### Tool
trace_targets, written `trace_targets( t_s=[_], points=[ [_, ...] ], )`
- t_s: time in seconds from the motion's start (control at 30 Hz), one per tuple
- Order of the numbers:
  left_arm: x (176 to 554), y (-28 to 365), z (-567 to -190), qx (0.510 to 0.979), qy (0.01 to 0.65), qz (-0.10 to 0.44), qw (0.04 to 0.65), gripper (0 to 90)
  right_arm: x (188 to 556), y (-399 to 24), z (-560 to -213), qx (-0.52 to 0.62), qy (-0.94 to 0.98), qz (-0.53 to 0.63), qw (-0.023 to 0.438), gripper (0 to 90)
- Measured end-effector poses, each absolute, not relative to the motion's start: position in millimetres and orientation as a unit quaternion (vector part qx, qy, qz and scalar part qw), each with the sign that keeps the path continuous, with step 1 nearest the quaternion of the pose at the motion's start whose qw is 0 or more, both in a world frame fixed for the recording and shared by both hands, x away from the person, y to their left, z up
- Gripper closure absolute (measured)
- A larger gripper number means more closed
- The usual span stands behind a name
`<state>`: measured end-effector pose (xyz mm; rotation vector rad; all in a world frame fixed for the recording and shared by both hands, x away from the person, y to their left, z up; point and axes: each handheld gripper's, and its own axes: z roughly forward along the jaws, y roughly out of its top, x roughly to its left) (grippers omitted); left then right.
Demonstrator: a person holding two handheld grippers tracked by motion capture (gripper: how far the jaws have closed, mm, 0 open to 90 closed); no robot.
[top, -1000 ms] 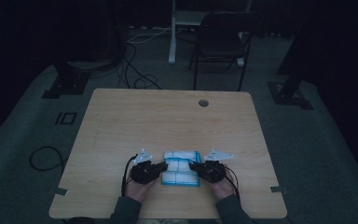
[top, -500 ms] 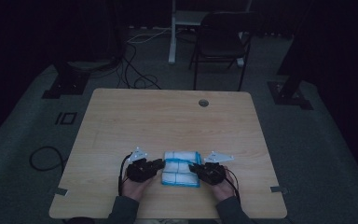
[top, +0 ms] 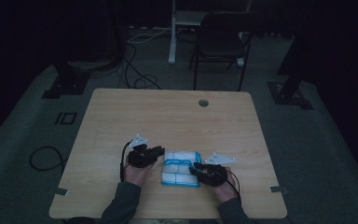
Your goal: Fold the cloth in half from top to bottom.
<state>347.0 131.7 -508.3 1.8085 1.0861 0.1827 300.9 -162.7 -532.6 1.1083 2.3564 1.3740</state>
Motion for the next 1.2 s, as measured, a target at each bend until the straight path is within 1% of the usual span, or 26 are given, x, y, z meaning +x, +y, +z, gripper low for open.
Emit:
trace_targets(
  t_s=[0.17, 0.47, 0.77, 1.2],
  points=[
    [348, 122, -512, 0.766, 0.429, 0.071, 0.473, 75.2, 300, -165, -532, 0.376, 0.798, 0.459, 0.108, 59.9],
    [333, 117, -526, 0.783, 0.414, 0.049, 0.462, 74.8, 296, -175, -528, 0.382, 0.791, 0.465, 0.11, 56.1],
    [311, 120, -534, 0.793, 0.402, 0.045, 0.455, 74.0, 291, -178, -522, 0.382, 0.779, 0.486, 0.107, 55.6],
    [294, 118, -535, 0.798, 0.393, 0.054, 0.453, 72.3, 287, -182, -516, 0.39, 0.764, 0.503, 0.11, 55.4]
  ],
)
